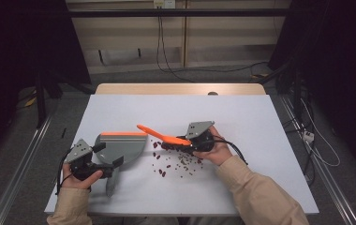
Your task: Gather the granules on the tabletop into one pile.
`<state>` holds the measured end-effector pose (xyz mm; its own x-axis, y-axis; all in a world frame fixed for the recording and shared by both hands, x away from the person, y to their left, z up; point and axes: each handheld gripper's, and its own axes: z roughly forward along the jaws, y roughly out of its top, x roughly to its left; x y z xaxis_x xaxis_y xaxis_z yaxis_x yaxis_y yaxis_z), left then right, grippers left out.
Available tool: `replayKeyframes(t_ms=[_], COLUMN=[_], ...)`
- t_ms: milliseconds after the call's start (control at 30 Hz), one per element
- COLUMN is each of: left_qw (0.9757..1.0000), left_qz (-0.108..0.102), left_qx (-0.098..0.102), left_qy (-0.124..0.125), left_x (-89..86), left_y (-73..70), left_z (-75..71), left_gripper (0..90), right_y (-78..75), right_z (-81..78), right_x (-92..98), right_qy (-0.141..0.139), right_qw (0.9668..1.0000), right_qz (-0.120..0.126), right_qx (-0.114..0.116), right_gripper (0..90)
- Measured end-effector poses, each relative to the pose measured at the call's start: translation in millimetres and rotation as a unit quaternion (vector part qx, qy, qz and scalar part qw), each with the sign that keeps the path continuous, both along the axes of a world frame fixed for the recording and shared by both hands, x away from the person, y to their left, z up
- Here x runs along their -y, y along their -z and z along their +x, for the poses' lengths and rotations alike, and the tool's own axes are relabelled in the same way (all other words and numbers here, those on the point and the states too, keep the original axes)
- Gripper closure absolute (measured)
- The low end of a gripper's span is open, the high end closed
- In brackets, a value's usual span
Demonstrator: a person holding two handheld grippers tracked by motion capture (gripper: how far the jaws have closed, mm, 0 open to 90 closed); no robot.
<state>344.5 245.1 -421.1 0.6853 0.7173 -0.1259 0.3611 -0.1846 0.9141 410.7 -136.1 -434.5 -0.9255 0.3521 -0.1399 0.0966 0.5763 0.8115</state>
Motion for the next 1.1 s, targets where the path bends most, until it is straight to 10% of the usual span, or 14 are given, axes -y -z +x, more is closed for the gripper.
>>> replayKeyframes(t_ms=[333, 733, 1100], left_qw=[1.0000, 1.0000, 0.9999], left_qz=[0.002, -0.002, 0.001], left_qx=[0.000, 0.000, -0.003], left_qy=[0.002, -0.004, -0.011], left_x=[1.0, -1.6, -10.0], left_y=[-0.4, -0.1, 1.7], left_z=[-0.4, 1.4, 0.4], left_gripper=[5.5, 5.5, 5.5], right_y=[-5.7, -8.3, -0.5], right_z=[-9.1, 45.0, 42.2], right_x=[1.7, -21.0, -43.4], right_qy=[-0.010, 0.000, -0.068], right_qw=[0.9999, 0.9991, 0.9976], right_qz=[0.007, 0.029, -0.007], right_qx=[0.004, 0.032, 0.013], right_gripper=[71.0, 71.0, 70.8])
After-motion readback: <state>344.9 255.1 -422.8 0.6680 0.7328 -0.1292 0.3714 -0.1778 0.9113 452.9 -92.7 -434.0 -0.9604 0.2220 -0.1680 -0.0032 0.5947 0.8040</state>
